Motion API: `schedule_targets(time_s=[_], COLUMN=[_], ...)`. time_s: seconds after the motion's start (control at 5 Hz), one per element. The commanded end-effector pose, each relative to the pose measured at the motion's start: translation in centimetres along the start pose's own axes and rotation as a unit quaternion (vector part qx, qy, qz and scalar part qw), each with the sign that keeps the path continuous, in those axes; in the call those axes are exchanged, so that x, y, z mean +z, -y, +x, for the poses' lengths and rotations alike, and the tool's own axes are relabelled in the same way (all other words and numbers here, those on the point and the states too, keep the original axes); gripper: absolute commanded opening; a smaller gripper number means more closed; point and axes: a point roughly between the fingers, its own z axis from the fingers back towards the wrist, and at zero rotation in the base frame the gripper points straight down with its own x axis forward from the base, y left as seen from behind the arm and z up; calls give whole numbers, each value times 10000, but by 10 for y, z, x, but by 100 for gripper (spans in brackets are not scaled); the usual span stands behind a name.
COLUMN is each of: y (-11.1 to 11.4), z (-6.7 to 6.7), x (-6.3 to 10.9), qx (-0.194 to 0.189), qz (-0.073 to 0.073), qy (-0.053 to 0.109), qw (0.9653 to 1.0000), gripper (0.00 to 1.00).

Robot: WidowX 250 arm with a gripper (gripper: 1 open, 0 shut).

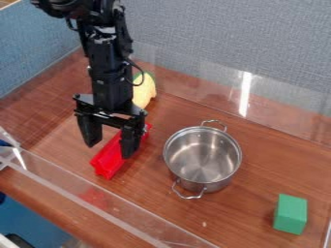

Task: Put the red object to the right side of the table

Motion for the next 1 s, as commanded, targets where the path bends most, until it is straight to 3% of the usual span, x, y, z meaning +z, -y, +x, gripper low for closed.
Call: schedule_targets(time_s=[0.0, 0.2, 0.4, 0.6, 0.8], y=[-5, -4, -1, -1, 0], z=[5, 6, 5, 7, 6], x=[-3, -12, -7, -13, -5], qx=[54, 44, 19, 9, 10], qz=[141, 201, 254, 323, 389], qy=[-18, -131, -110, -185, -144], qw=[9999, 9997, 9996, 9993, 9991], gripper=[100, 0, 100, 0, 100])
